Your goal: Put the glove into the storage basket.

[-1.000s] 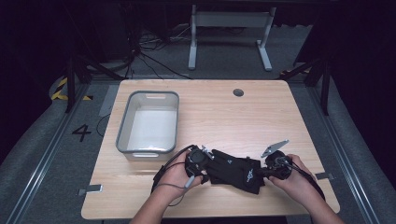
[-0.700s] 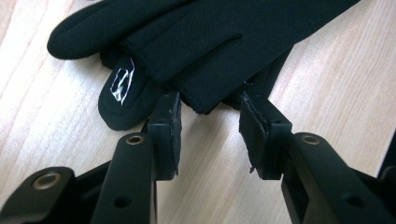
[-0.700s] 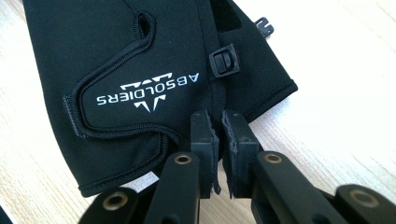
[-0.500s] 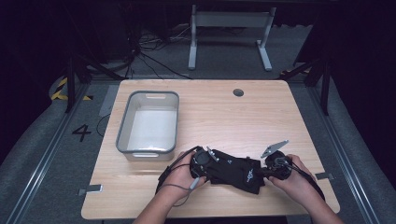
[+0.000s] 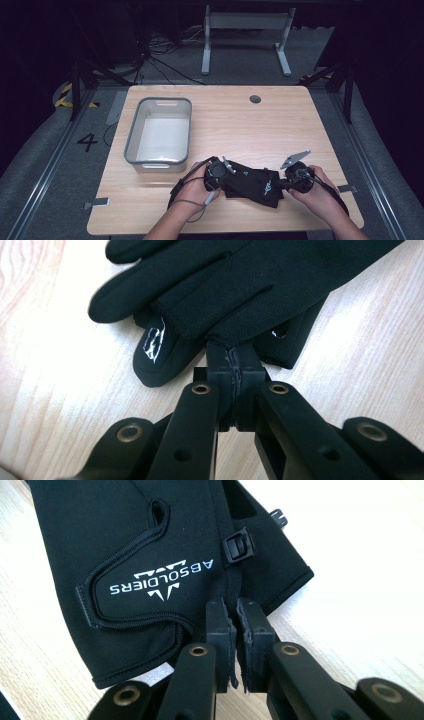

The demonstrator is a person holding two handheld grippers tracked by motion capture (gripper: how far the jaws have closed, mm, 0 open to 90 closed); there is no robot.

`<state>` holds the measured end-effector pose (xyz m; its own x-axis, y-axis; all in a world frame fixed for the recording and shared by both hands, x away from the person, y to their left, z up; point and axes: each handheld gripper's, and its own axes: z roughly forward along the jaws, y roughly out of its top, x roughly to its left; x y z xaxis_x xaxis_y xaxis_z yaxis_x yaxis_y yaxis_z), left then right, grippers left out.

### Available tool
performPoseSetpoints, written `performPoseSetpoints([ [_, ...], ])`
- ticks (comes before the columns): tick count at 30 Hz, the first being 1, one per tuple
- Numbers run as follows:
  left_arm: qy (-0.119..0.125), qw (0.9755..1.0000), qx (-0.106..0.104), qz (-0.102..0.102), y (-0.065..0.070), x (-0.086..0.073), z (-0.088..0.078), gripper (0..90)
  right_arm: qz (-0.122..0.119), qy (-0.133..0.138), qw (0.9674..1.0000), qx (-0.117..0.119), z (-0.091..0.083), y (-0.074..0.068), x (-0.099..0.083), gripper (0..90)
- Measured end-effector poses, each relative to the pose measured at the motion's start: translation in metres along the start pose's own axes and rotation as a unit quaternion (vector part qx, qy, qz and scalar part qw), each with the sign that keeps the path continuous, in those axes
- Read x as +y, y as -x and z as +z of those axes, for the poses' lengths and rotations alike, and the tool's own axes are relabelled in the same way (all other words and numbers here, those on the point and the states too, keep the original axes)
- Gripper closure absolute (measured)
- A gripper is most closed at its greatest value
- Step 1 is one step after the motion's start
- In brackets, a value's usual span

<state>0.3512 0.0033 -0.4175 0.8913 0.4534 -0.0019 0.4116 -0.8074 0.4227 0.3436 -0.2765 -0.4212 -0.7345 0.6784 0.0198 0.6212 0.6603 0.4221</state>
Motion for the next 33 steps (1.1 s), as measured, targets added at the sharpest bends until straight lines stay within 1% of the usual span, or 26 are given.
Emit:
performPoseSetpoints([
  [6,0.010,0.9998,0.014,0.008,0.005,0.002,-0.009,89.3,0.000,0.021,0.9997,-0.011,-0.013,-0.002,0.002,85.6],
  [9,0.014,0.9997,0.016,0.010,0.007,0.002,-0.014,89.3,-0.006,0.036,0.9992,-0.017,-0.020,-0.003,0.003,85.8],
  [10,0.016,0.9997,0.017,0.011,0.007,0.001,-0.016,89.3,-0.003,0.039,0.9991,-0.019,-0.022,-0.004,0.003,85.8],
  [12,0.020,0.9996,0.016,0.012,0.008,0.001,-0.019,89.3,-0.007,0.047,0.9986,-0.022,-0.026,-0.003,0.004,85.8],
  [15,0.019,0.9996,0.015,0.017,0.012,0.001,-0.023,89.3,-0.008,0.057,0.9980,-0.027,-0.031,-0.001,0.007,85.9],
  [16,0.022,0.9994,0.018,0.018,0.014,0.001,-0.024,89.3,-0.008,0.060,0.9978,-0.029,-0.032,-0.001,0.008,85.9],
  [17,0.019,0.9995,0.017,0.019,0.015,0.001,-0.025,89.3,-0.009,0.062,0.9975,-0.032,-0.033,0.000,0.009,85.9],
  [21,0.020,0.9994,0.018,0.022,0.019,0.001,-0.026,89.3,-0.014,0.067,0.9969,-0.037,-0.034,0.002,0.014,86.0],
  [26,0.019,0.9994,0.017,0.023,0.022,0.001,-0.025,89.3,-0.017,0.067,0.9966,-0.045,-0.031,0.007,0.019,86.0],
  [33,0.011,0.9994,0.014,0.030,0.025,0.002,-0.021,89.3,-0.018,0.064,0.9968,-0.046,-0.026,0.011,0.022,86.0],
])
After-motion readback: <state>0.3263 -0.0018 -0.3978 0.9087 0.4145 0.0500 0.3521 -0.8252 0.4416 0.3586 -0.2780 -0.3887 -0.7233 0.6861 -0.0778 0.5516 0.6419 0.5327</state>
